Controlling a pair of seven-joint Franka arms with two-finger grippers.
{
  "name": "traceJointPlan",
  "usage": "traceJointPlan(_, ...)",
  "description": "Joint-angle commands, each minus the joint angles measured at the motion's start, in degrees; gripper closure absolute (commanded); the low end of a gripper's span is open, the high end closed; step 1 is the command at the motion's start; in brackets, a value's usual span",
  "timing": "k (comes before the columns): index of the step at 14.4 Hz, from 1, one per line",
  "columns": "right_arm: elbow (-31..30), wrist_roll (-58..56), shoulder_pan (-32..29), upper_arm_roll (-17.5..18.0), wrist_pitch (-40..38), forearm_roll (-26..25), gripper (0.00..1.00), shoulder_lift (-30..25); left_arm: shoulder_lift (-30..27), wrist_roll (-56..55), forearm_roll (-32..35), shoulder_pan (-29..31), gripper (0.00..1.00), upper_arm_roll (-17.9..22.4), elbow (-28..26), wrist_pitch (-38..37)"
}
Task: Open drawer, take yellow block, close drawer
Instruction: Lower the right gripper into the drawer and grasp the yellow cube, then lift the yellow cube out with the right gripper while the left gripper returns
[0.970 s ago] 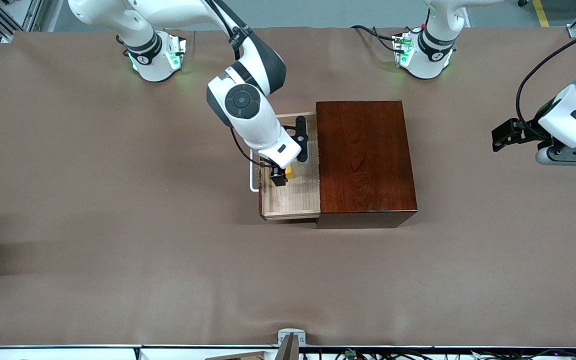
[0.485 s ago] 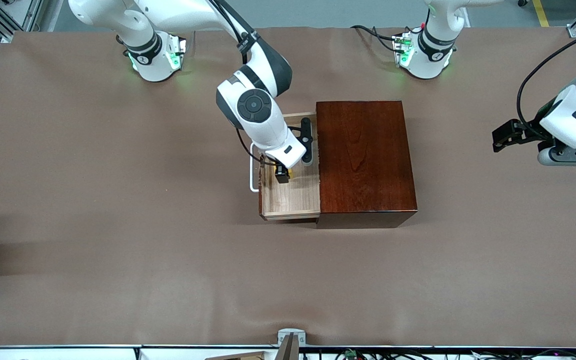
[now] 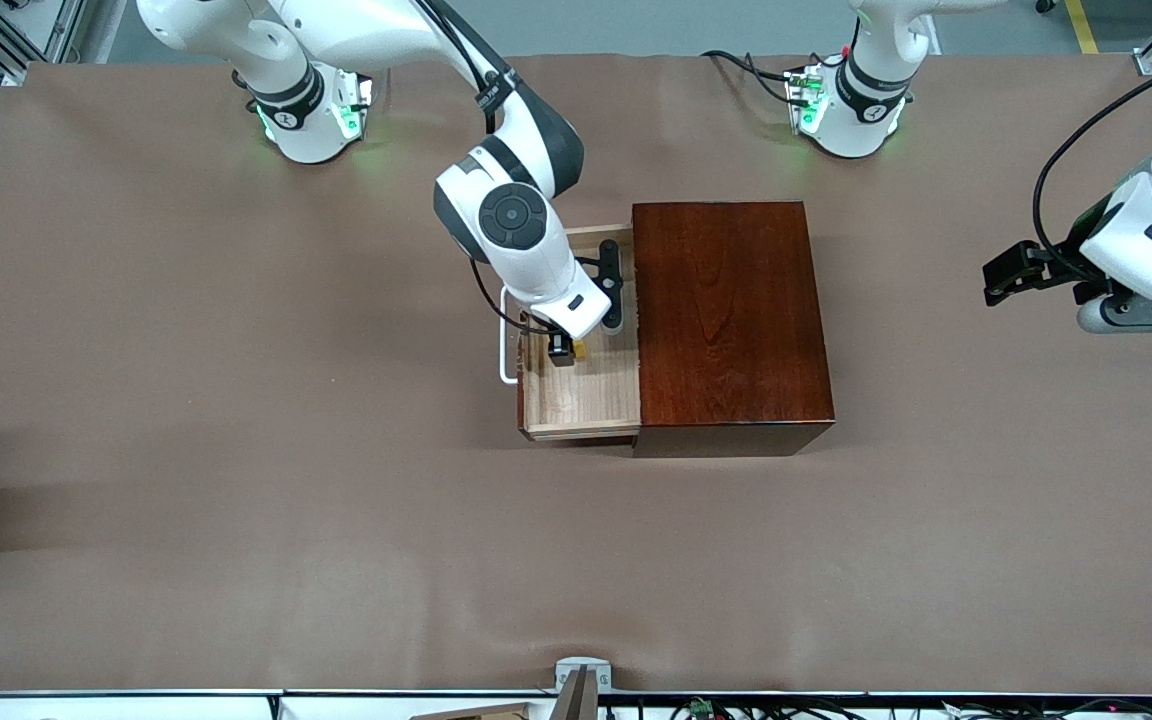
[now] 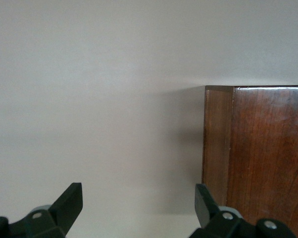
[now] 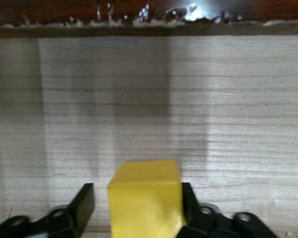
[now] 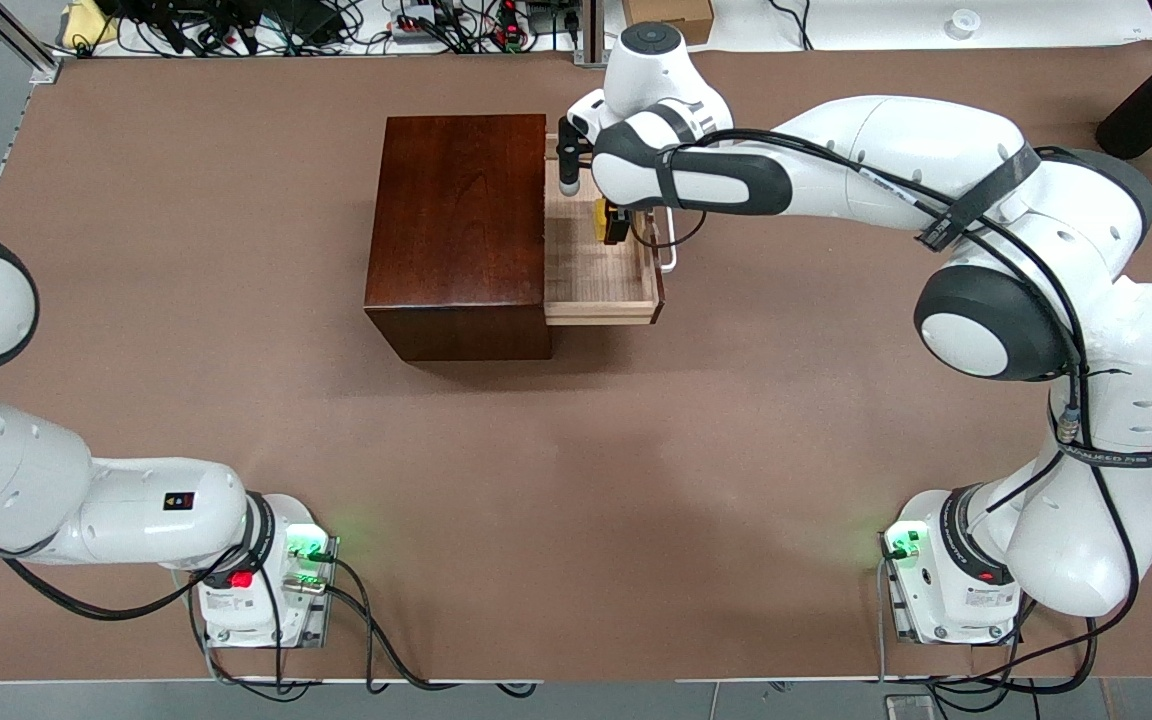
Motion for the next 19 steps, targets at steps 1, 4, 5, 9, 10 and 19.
traceJointPlan(1,0.56,0.75,1.06,-0.57,0.42,-2.22,1.0,0.33,-0.84,-0.37,-1.05,0.03,0.0,0.25,-0.71,-0.05)
traceJointPlan(4,1.97,1.18,0.8,-0.57,-0.02,-2.13,1.0,-0.28,-0.58,-0.55,-0.96,-0.05,0.0,0.25,-0.44,-0.14)
traceJointPlan(5,2.32,1.45,0.71,-0.57,-0.19,-1.87,1.0,-0.81,-0.58,-0.46,-0.96,-0.05,0.0,0.25,-0.36,-0.14)
traceJointPlan(9,2.32,5.13,0.18,-0.74,-0.55,-1.52,1.0,-4.23,-0.49,-0.37,-0.96,-0.05,0.0,0.25,-0.27,-0.14)
traceJointPlan(10,2.24,6.01,-0.17,-0.74,-0.81,-1.52,1.0,-5.02,-0.4,-0.37,-0.96,-0.14,0.0,0.25,-0.01,-0.14)
traceJointPlan(19,1.71,10.75,-14.65,-0.83,-12.58,-1.43,1.0,-13.46,-0.05,-0.11,-1.05,-1.11,0.0,-5.1,0.96,-0.14)
